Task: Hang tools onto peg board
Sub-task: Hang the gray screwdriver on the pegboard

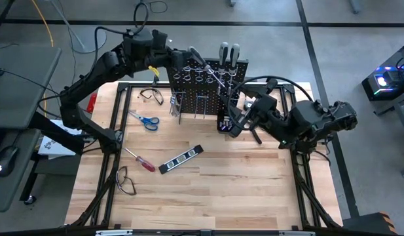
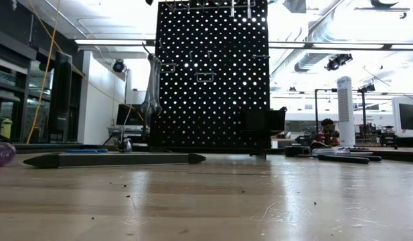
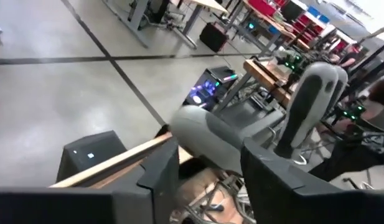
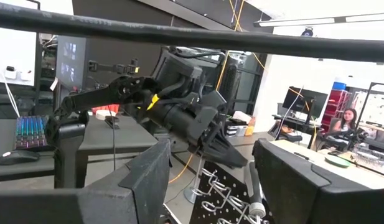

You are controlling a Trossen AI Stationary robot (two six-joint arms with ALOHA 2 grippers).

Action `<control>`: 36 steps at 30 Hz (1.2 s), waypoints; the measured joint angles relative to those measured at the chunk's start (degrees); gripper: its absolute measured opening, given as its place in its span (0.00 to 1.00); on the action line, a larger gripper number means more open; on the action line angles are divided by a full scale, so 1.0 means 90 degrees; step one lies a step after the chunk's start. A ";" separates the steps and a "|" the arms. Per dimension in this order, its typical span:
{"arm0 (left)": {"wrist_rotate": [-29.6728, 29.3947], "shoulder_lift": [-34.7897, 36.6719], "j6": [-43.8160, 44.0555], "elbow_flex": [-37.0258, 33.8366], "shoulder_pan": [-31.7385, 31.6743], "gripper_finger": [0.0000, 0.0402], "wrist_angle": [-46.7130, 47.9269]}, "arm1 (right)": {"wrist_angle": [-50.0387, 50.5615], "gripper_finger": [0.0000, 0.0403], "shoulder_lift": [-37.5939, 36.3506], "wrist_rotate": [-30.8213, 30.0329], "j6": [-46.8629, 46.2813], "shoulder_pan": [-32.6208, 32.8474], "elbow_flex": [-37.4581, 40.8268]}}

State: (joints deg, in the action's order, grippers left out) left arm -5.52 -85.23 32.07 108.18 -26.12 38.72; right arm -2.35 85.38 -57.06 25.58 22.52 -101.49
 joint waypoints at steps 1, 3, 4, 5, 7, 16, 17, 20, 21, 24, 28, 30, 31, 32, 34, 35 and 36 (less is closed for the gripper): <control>0.0039 0.0000 0.0011 -0.0002 0.0036 0.42 -0.0005 | 0.0000 0.55 0.0000 0.0000 0.0000 0.0000 0.0000; 0.0189 0.0005 0.0030 -0.0002 0.0108 0.48 -0.0063 | 0.0000 0.55 0.0000 -0.0001 0.0000 0.0000 0.0000; 0.0307 0.0007 0.0071 -0.0002 0.0143 0.51 -0.0119 | 0.0000 0.55 0.0000 -0.0018 0.0000 0.0000 0.0000; 0.0441 0.0007 0.0086 -0.0002 0.0172 0.54 -0.0166 | 0.0000 0.55 0.0000 -0.0051 -0.0002 0.0002 0.0002; 0.0566 0.0007 0.0089 -0.0002 0.0221 0.61 -0.0179 | 0.0000 0.55 0.0000 -0.0077 -0.0002 0.0002 0.0002; 0.0182 -0.0024 0.0752 -0.0002 0.0041 0.77 0.0163 | -0.0001 0.55 0.0000 -0.0109 -0.0017 -0.0002 0.0005; 0.0164 -0.0024 0.0801 -0.0002 0.0013 0.77 0.0135 | 0.0000 0.55 0.0000 -0.0109 -0.0049 -0.0002 0.0005; -0.0012 -0.0024 0.0925 -0.0002 -0.0057 0.77 0.0034 | 0.0000 0.55 0.0000 -0.0109 -0.0124 -0.0002 0.0005; -0.0021 -0.0036 0.0973 -0.0002 -0.0070 0.77 0.0019 | 0.0000 0.55 0.0000 -0.0109 -0.0125 -0.0002 0.0005; -0.0094 -0.0070 0.1028 0.0003 -0.0079 0.77 -0.0016 | 0.0000 0.55 0.0000 -0.0107 -0.0124 -0.0002 0.0005; -0.0123 -0.0145 0.1175 0.0012 -0.0099 0.77 -0.0096 | -0.0001 0.55 0.0000 -0.0107 -0.0124 -0.0002 0.0005; -0.0123 -0.0204 0.1261 0.0015 -0.0099 0.77 -0.0196 | 0.0000 0.55 0.0000 -0.0104 -0.0124 -0.0002 0.0005; -0.0117 -0.0235 0.1309 0.0015 -0.0099 0.77 -0.0275 | -0.0001 0.55 0.0000 -0.0104 -0.0124 -0.0002 0.0005; -0.0114 -0.0259 0.1385 0.0015 -0.0099 0.77 -0.0348 | 0.0000 0.55 0.0000 -0.0106 -0.0124 -0.0002 0.0005; -0.0100 -0.0333 0.1462 0.0015 -0.0099 0.77 -0.0462 | -0.0001 0.55 0.0000 -0.0105 -0.0124 -0.0002 0.0005; -0.0049 -0.0355 0.1467 0.0015 -0.0096 0.77 -0.0497 | -0.0002 0.55 0.0000 -0.0104 -0.0124 -0.0002 0.0005; -0.0018 -0.0385 0.1471 0.0017 -0.0099 0.77 -0.0522 | 0.0000 0.55 0.0000 -0.0104 -0.0124 -0.0002 0.0005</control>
State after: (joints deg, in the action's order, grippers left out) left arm -5.68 -88.70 45.31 108.33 -27.00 34.02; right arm -2.35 85.38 -58.00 24.47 22.50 -101.45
